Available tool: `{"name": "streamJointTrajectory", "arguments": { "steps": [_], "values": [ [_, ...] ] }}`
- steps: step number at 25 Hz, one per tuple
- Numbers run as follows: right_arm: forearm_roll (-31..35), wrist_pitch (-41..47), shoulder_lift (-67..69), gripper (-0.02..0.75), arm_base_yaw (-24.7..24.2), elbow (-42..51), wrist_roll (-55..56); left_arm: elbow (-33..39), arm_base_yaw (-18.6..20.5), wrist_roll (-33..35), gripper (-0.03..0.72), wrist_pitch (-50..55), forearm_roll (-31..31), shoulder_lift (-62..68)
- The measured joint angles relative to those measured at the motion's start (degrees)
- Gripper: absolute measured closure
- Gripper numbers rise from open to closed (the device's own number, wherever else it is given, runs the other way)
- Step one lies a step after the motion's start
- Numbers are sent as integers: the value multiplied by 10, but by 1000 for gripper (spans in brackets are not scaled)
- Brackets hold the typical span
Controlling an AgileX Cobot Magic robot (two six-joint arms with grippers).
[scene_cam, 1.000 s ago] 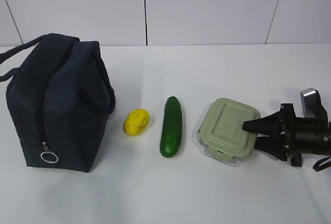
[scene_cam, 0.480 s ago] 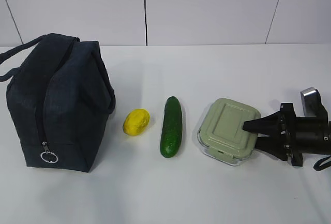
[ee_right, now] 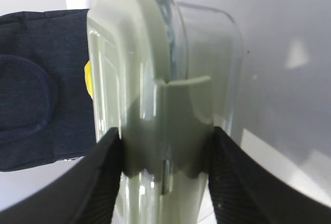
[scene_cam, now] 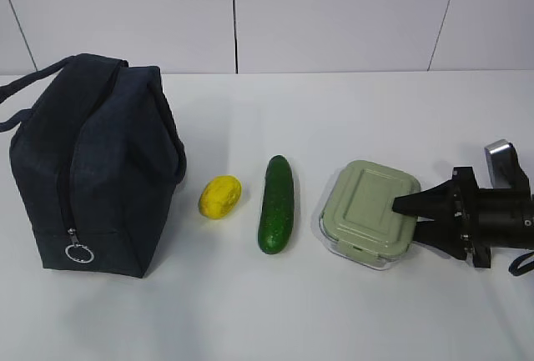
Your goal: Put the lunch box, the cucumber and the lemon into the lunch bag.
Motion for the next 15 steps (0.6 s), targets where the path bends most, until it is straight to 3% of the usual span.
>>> {"name": "streamJointTrajectory", "arguments": {
  "steps": [15],
  "values": [
    [-3, -5, -5, 365, 0, 0, 1, 0, 0, 0, 367, 0, 0, 0]
  ]
}}
